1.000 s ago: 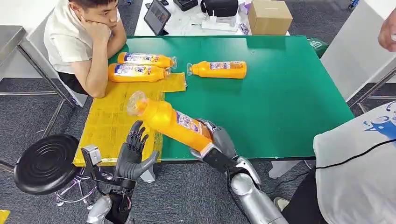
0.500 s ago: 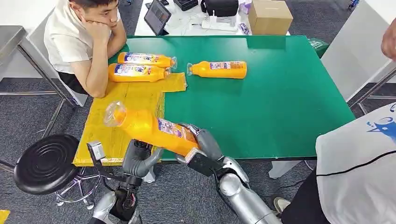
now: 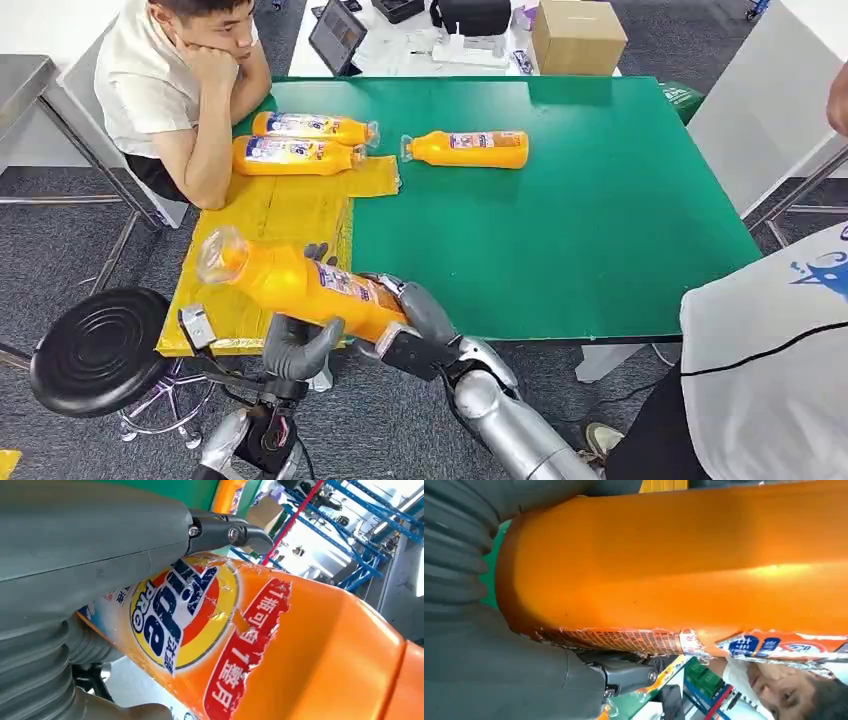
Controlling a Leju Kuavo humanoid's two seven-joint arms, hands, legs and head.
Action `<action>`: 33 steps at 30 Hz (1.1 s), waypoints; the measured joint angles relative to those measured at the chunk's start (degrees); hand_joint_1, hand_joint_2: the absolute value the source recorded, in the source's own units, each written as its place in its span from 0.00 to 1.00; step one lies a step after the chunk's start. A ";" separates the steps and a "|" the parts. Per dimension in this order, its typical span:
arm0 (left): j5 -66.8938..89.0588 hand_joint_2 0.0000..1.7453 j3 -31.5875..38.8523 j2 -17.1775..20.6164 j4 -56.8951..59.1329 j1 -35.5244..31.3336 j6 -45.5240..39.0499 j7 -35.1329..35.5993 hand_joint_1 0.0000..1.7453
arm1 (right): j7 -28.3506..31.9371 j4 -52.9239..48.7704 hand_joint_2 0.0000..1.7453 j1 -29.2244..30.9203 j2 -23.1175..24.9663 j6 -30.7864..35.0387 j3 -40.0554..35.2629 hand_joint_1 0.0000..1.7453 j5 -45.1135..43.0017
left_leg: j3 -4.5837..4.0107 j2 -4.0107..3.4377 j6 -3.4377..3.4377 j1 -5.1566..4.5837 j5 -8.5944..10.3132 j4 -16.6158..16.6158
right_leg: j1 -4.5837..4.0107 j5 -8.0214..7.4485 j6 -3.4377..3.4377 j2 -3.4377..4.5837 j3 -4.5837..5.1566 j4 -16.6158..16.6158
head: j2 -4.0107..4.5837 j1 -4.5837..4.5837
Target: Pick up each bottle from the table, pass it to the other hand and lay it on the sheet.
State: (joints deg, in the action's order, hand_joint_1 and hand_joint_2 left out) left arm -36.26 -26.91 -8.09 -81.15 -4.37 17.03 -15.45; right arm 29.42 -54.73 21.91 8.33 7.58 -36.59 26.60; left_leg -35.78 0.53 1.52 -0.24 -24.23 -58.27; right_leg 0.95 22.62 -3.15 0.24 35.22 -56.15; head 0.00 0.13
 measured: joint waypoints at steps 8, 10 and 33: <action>-0.96 1.00 0.17 -0.02 1.31 -0.98 0.02 0.00 1.00 | 0.09 0.96 1.00 0.43 0.20 -0.11 -0.44 0.98 0.20 | 0.00 -0.01 0.00 0.00 0.00 0.00 | 0.00 0.00 0.00 0.00 0.01 0.00 | 0.00 -0.02; -1.09 1.00 0.17 -0.04 1.84 -1.17 0.35 0.00 1.00 | 0.13 1.01 1.00 0.45 0.17 -0.15 -0.57 0.97 0.35 | 0.00 -0.01 0.00 0.00 0.00 0.00 | 0.00 0.00 0.00 0.00 0.01 0.01 | 0.00 0.00; 0.26 1.00 -0.11 -0.04 4.76 -3.57 0.61 -0.85 1.00 | 0.52 1.51 0.00 0.69 0.55 -1.60 -1.40 0.00 -0.88 | 0.00 -0.02 0.00 0.00 0.00 0.00 | 0.00 0.00 0.00 0.01 0.01 0.00 | 0.00 0.00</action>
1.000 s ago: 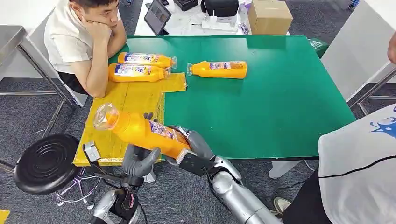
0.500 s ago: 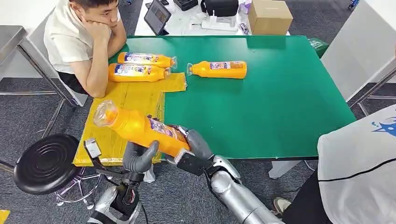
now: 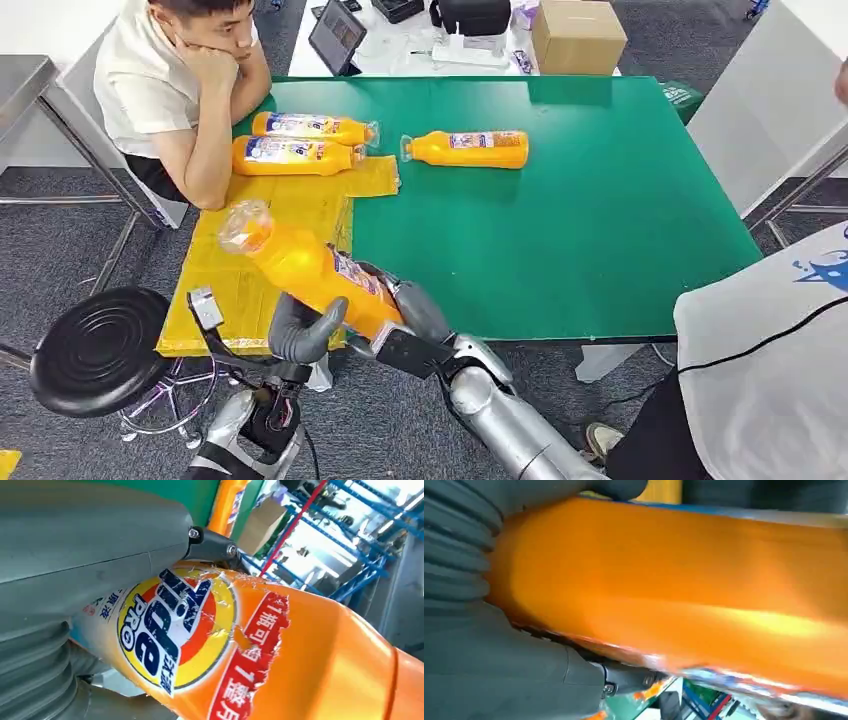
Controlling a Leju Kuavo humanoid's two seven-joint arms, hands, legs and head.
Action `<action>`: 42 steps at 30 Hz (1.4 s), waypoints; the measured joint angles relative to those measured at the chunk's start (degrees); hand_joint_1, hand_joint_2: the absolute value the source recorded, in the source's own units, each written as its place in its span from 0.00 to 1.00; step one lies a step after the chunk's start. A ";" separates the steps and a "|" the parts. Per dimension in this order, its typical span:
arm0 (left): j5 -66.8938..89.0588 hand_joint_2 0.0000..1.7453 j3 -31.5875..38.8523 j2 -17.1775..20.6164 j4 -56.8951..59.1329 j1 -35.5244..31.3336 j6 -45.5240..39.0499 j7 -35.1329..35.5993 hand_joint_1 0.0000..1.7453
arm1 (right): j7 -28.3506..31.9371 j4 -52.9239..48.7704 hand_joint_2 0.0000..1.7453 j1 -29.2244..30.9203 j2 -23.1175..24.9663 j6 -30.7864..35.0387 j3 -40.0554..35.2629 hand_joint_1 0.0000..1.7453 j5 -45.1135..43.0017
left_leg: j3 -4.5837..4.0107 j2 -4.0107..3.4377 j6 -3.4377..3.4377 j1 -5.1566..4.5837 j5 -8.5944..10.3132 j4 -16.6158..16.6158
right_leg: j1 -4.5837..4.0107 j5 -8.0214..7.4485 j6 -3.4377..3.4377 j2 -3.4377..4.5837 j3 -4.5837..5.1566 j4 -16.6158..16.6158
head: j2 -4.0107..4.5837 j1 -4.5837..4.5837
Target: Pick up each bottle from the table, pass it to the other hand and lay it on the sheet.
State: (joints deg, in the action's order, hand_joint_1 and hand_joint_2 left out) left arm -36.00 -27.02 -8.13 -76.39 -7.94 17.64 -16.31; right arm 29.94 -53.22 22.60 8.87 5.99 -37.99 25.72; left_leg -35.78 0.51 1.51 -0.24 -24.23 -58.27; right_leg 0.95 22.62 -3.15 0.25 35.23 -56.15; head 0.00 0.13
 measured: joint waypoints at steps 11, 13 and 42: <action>19.54 1.00 3.09 2.26 -1.47 1.26 -12.19 -3.12 1.00 | 5.47 -4.62 0.00 -6.52 -1.79 8.82 1.30 0.00 -0.70 | -0.01 0.01 -0.01 0.00 -0.01 0.00 | 0.00 0.01 0.01 0.00 0.01 0.00 | 0.00 0.00; 22.92 1.00 5.11 3.51 -4.90 3.54 -12.87 -3.30 1.00 | 6.65 -7.41 0.00 -10.00 -2.47 12.73 6.48 0.00 -3.11 | -0.02 0.05 -0.01 0.00 -0.01 0.00 | 0.00 0.02 0.01 -0.02 0.01 0.01 | 0.00 -0.02; 78.40 1.00 5.42 6.71 12.81 -10.90 -33.88 5.81 1.00 | 9.94 -11.78 0.00 -15.73 -0.70 11.43 20.94 0.00 -2.75 | 0.00 -0.01 -0.05 0.00 0.08 0.00 | 0.00 -0.03 0.03 0.00 0.02 -0.01 | 0.00 0.00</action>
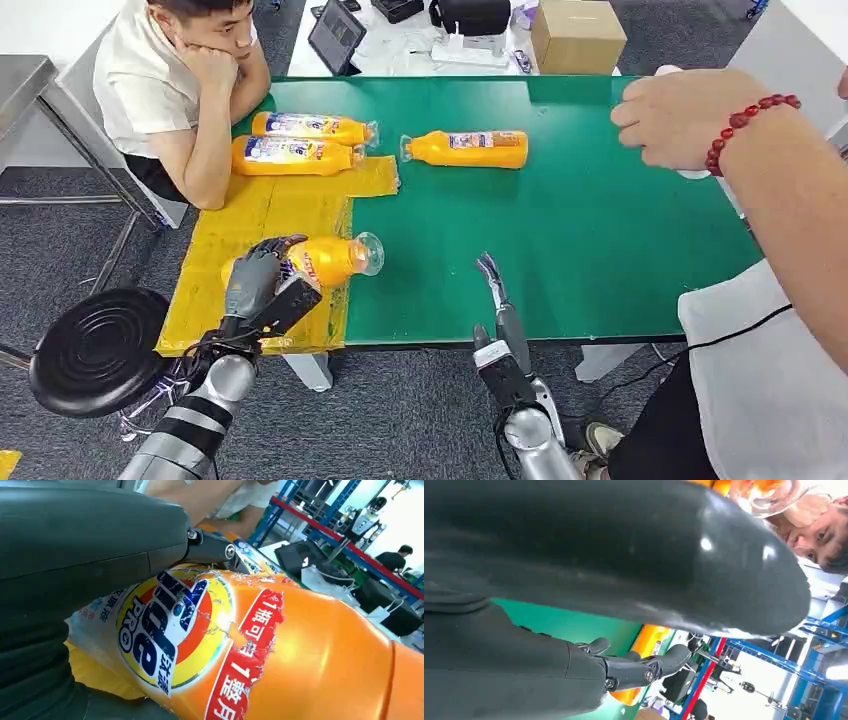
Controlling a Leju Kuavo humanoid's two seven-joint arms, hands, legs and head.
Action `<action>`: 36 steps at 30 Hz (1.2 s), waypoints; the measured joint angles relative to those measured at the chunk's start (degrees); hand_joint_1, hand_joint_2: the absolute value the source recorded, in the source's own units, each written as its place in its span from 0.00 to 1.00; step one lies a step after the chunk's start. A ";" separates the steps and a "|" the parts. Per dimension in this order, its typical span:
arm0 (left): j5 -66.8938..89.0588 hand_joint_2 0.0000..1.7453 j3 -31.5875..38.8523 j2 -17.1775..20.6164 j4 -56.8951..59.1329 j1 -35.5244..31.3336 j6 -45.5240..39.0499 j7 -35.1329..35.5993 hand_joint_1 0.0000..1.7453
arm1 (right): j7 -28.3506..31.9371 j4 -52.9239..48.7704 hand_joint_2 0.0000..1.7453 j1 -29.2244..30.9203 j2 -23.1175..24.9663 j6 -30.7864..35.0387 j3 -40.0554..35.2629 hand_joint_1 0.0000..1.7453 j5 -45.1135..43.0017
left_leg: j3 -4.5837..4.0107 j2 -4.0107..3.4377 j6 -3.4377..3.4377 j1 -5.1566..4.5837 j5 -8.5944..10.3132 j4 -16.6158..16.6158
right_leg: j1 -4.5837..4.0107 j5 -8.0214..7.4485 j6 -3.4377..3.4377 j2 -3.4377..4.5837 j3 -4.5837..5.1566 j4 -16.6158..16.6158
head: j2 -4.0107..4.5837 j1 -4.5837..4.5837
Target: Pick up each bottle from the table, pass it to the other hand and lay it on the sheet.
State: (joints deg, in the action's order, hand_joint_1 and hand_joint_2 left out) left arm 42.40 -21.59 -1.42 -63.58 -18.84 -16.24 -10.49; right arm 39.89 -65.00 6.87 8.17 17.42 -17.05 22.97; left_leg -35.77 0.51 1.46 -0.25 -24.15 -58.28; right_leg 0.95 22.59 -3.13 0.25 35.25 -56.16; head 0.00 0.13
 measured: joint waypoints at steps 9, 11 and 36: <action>3.17 1.00 -0.66 -3.04 15.99 -9.76 -0.07 1.68 1.00 | 0.00 0.70 0.00 1.96 0.63 -1.42 -4.13 0.00 -2.19 | 0.00 0.01 0.03 0.00 0.08 0.00 | 0.00 -0.06 -0.02 -0.01 -0.04 -0.01 | 0.00 0.00; 2.25 1.00 -0.50 -3.85 20.93 -12.37 0.31 1.70 1.00 | 0.00 0.79 0.00 2.37 0.72 -1.44 -5.86 0.00 -4.18 | 0.01 0.02 0.01 0.00 0.09 0.00 | 0.00 -0.06 -0.02 -0.01 -0.04 -0.02 | 0.00 -0.02; 4.94 1.00 0.92 -7.34 42.34 -23.85 8.07 15.08 0.00 | 0.00 5.95 0.00 6.22 1.11 0.18 -10.51 0.00 -8.48 | 0.47 0.06 -0.03 0.00 0.07 0.01 | 0.00 -0.02 0.01 -0.01 -0.48 -0.10 | 0.00 -0.02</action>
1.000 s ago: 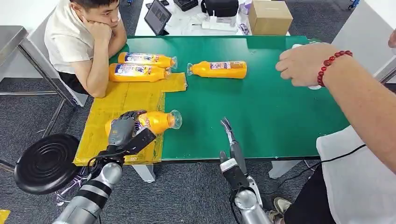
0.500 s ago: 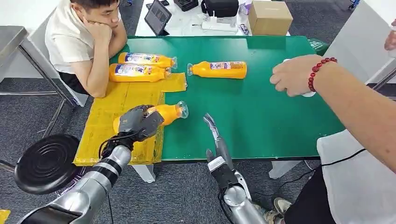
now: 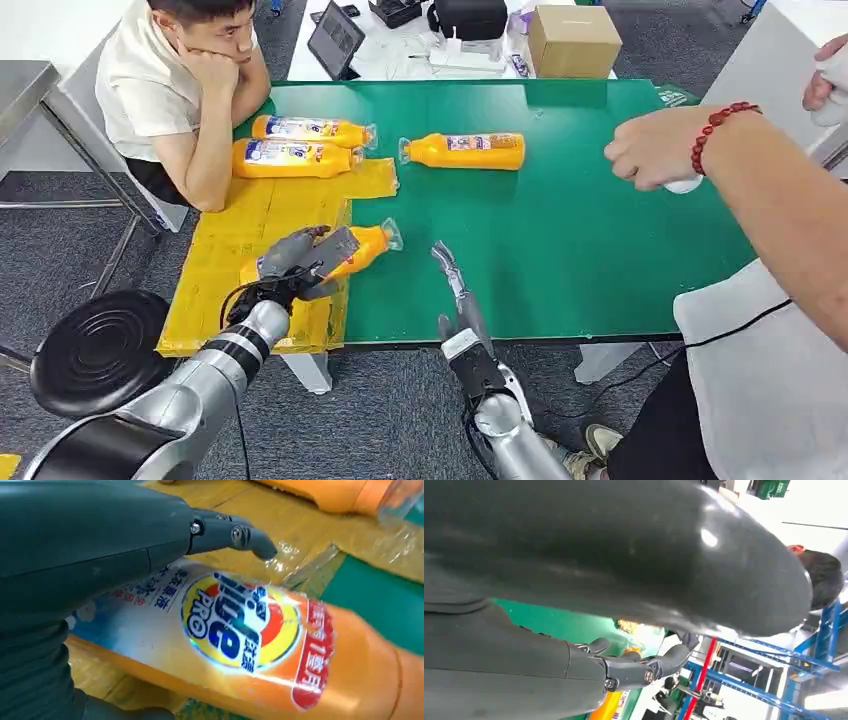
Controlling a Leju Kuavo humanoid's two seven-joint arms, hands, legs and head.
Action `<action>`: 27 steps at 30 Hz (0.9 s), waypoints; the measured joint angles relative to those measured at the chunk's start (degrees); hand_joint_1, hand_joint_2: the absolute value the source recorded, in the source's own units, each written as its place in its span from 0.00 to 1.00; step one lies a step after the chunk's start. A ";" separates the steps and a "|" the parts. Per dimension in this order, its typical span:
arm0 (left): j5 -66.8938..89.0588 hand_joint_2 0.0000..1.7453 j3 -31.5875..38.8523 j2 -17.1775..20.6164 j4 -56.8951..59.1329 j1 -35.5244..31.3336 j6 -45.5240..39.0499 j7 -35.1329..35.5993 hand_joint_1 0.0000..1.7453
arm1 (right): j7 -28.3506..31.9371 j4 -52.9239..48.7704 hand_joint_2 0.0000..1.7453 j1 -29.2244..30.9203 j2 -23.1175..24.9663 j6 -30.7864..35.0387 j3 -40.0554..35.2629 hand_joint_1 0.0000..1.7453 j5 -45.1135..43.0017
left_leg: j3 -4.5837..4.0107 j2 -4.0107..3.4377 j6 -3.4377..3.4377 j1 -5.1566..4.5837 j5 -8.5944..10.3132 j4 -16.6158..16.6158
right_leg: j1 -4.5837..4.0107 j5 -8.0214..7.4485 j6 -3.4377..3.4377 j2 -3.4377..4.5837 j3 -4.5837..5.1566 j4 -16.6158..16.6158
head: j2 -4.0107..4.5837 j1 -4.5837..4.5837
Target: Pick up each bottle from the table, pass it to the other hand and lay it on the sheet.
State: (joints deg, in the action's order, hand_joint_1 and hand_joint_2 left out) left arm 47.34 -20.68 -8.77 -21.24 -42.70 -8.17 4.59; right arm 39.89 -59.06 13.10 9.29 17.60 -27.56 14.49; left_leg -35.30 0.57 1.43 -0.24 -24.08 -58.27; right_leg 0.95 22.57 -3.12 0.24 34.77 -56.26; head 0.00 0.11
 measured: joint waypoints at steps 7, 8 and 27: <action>4.40 1.00 -1.69 -0.15 0.68 -0.67 2.12 0.15 0.00 | 0.00 1.11 0.00 0.36 0.00 0.79 -0.07 0.00 -0.50 | 0.04 0.07 0.02 -0.02 0.02 0.00 | 0.02 0.00 0.01 -0.07 -0.08 0.01 | 0.00 0.02; 5.98 1.00 -2.48 -0.35 0.68 -0.66 1.94 -0.13 0.00 | 0.00 1.27 0.00 0.36 0.00 0.92 -0.07 0.00 -0.59 | 0.04 0.10 0.03 -0.02 0.03 0.00 | 0.03 0.00 0.00 -0.14 -0.10 0.01 | 0.00 0.02; -11.98 1.00 -2.99 -4.28 -16.18 10.63 -4.42 -19.72 0.00 | 0.02 -1.60 0.00 -3.34 -0.85 -5.33 0.35 0.00 -9.88 | -0.34 0.31 0.03 -0.02 0.02 -0.01 | 0.02 0.03 -0.02 -0.30 0.26 0.01 | 0.00 0.02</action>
State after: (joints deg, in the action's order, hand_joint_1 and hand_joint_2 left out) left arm 35.36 -23.67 -13.05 -37.42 -32.06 -12.59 -15.13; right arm 39.91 -60.65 9.76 8.44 12.26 -27.21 4.61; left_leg -35.65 0.88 1.46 -0.26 -24.05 -58.28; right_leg 0.96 22.60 -3.13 -0.06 35.03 -56.25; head 0.00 0.13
